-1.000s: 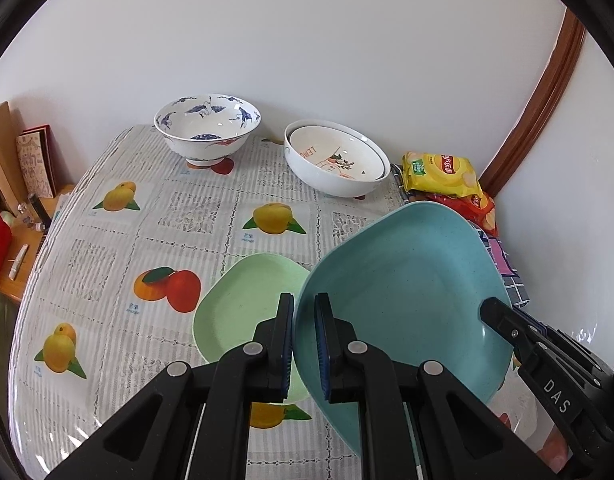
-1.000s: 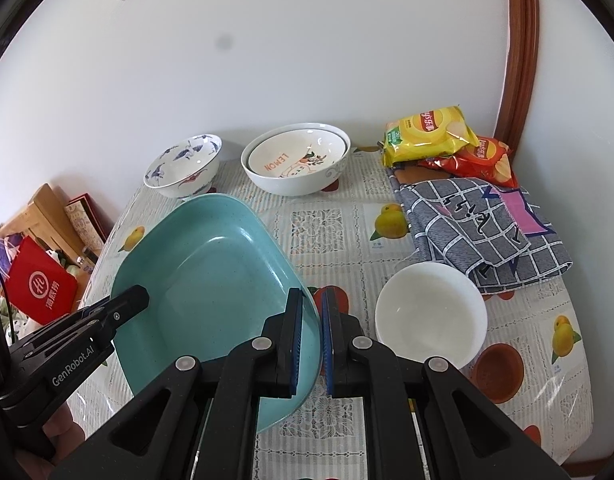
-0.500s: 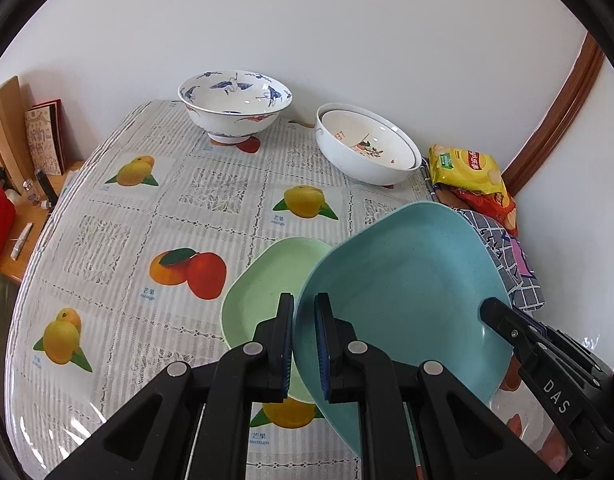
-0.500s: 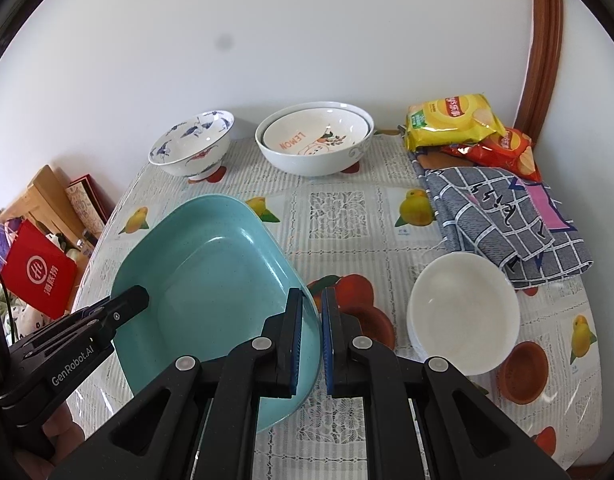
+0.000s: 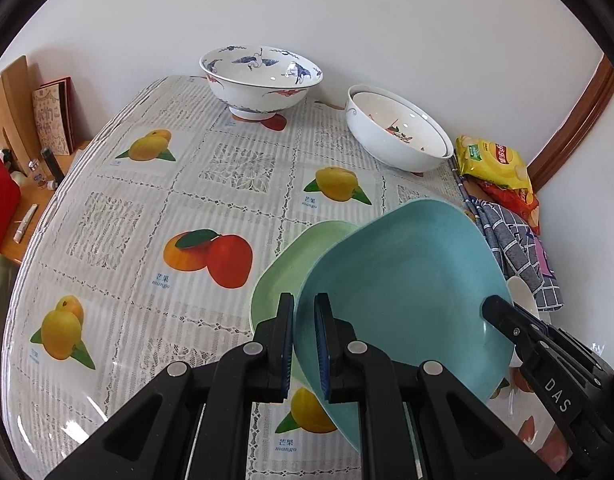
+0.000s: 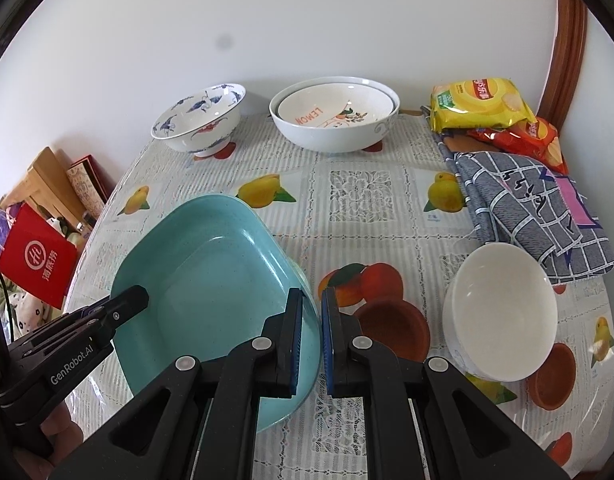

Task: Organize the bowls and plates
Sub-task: 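Carry the teal plate with both grippers over the green plate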

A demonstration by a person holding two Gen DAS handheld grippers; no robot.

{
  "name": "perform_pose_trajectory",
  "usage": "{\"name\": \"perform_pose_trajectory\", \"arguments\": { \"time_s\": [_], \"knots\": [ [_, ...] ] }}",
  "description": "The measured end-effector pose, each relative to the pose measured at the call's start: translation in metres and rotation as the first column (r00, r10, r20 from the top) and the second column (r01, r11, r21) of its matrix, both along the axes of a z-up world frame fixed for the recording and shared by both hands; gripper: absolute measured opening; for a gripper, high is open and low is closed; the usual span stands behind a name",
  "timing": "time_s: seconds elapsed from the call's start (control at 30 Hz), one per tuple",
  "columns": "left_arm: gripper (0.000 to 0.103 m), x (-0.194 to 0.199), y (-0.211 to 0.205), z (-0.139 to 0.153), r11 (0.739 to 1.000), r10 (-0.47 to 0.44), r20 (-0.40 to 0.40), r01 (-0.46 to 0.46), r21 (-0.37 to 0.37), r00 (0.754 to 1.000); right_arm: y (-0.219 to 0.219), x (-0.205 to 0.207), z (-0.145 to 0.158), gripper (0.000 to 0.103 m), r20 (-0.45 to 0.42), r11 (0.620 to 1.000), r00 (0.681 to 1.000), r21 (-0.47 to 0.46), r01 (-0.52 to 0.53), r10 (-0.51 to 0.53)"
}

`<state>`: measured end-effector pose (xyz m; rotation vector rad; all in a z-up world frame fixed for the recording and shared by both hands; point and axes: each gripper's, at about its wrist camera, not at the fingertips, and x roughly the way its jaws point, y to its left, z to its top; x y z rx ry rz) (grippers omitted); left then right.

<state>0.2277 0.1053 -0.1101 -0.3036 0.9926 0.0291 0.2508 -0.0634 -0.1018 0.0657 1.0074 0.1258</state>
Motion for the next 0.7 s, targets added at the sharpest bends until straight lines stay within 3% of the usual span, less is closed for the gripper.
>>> {"name": "perform_pose_trajectory", "arguments": {
  "time_s": [0.7],
  "knots": [
    [0.01, 0.021, 0.014, -0.034, 0.998, 0.054, -0.084, -0.053, 0.02, 0.995, 0.018, 0.038, -0.039, 0.008, -0.054, 0.997, 0.995, -0.016, -0.081, 0.08]
  ]
}}
